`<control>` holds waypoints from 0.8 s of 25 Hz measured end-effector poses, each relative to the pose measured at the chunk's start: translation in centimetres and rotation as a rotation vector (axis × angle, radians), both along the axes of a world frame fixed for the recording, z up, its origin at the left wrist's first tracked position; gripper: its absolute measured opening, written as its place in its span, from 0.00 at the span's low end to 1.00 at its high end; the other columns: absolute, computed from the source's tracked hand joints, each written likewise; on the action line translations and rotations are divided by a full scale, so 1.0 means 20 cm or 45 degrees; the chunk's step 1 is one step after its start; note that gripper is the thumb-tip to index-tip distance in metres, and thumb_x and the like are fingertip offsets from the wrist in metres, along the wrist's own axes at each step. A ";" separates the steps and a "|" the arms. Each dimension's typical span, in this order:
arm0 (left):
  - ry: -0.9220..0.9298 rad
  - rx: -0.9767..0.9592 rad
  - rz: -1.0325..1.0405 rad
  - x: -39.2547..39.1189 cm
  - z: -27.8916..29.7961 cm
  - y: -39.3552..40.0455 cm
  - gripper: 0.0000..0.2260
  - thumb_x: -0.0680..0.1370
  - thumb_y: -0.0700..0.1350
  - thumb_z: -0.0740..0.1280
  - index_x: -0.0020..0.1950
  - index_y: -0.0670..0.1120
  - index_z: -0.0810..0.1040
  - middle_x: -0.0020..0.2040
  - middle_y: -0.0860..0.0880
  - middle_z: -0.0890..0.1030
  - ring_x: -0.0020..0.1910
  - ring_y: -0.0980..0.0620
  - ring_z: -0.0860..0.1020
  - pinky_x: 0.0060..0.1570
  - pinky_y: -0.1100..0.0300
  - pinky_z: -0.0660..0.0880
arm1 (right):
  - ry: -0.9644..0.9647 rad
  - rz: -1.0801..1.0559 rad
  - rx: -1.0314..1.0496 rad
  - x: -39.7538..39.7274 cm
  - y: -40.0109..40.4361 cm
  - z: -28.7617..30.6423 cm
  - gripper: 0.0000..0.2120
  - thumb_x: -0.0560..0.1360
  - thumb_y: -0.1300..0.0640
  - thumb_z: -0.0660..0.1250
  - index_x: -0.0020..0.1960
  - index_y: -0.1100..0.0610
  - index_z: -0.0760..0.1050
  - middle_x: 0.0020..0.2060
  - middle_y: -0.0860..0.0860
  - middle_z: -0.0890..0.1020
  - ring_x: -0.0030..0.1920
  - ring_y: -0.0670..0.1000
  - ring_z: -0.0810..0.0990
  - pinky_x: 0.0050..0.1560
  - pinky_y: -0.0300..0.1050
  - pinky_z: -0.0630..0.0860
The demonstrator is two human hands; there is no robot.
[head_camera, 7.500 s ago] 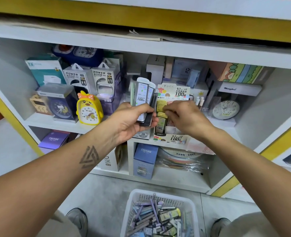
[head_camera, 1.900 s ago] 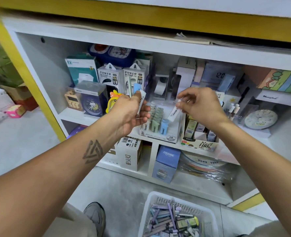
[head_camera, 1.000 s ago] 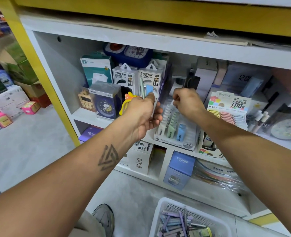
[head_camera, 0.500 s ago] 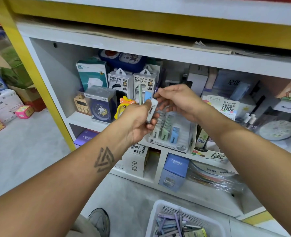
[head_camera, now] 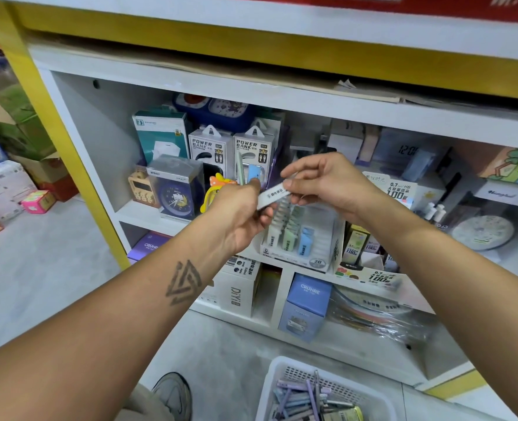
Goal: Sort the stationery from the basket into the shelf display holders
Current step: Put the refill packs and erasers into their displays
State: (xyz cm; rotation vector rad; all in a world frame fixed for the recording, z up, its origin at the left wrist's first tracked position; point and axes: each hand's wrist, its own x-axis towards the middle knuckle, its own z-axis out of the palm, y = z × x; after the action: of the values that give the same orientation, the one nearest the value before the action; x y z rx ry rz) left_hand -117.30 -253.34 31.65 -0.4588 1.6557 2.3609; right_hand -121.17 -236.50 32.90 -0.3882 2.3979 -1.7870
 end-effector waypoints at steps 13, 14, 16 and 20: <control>0.107 -0.033 0.157 -0.01 0.01 -0.03 0.15 0.85 0.48 0.56 0.47 0.37 0.73 0.36 0.40 0.78 0.28 0.47 0.77 0.26 0.61 0.77 | 0.098 0.051 0.361 0.00 -0.01 -0.02 0.26 0.72 0.69 0.74 0.65 0.55 0.70 0.39 0.59 0.84 0.34 0.56 0.85 0.38 0.49 0.84; 0.104 -0.038 0.162 -0.01 0.01 -0.03 0.15 0.85 0.48 0.56 0.47 0.38 0.73 0.36 0.41 0.78 0.28 0.48 0.77 0.27 0.61 0.77 | 0.150 -0.108 0.364 -0.04 0.00 -0.02 0.23 0.74 0.68 0.73 0.66 0.55 0.72 0.42 0.59 0.85 0.35 0.55 0.86 0.41 0.50 0.85; 0.095 -0.049 0.149 -0.01 0.01 -0.04 0.15 0.85 0.48 0.56 0.46 0.39 0.73 0.35 0.42 0.78 0.28 0.48 0.77 0.27 0.61 0.76 | 0.377 -0.421 0.514 -0.14 0.03 -0.03 0.11 0.79 0.63 0.69 0.61 0.57 0.78 0.45 0.56 0.84 0.37 0.51 0.87 0.45 0.48 0.84; 0.089 -0.079 0.086 -0.01 0.01 -0.01 0.15 0.85 0.48 0.56 0.46 0.40 0.73 0.35 0.42 0.78 0.29 0.47 0.77 0.31 0.59 0.75 | 0.641 -0.437 0.959 -0.28 0.03 -0.10 0.11 0.81 0.60 0.65 0.61 0.57 0.81 0.53 0.57 0.85 0.51 0.58 0.84 0.56 0.50 0.80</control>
State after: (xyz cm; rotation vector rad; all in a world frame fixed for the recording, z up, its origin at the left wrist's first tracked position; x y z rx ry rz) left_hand -117.42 -253.62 31.76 -0.4545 1.7757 2.4050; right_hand -126.77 -235.89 30.85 -0.3688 3.4134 -0.7710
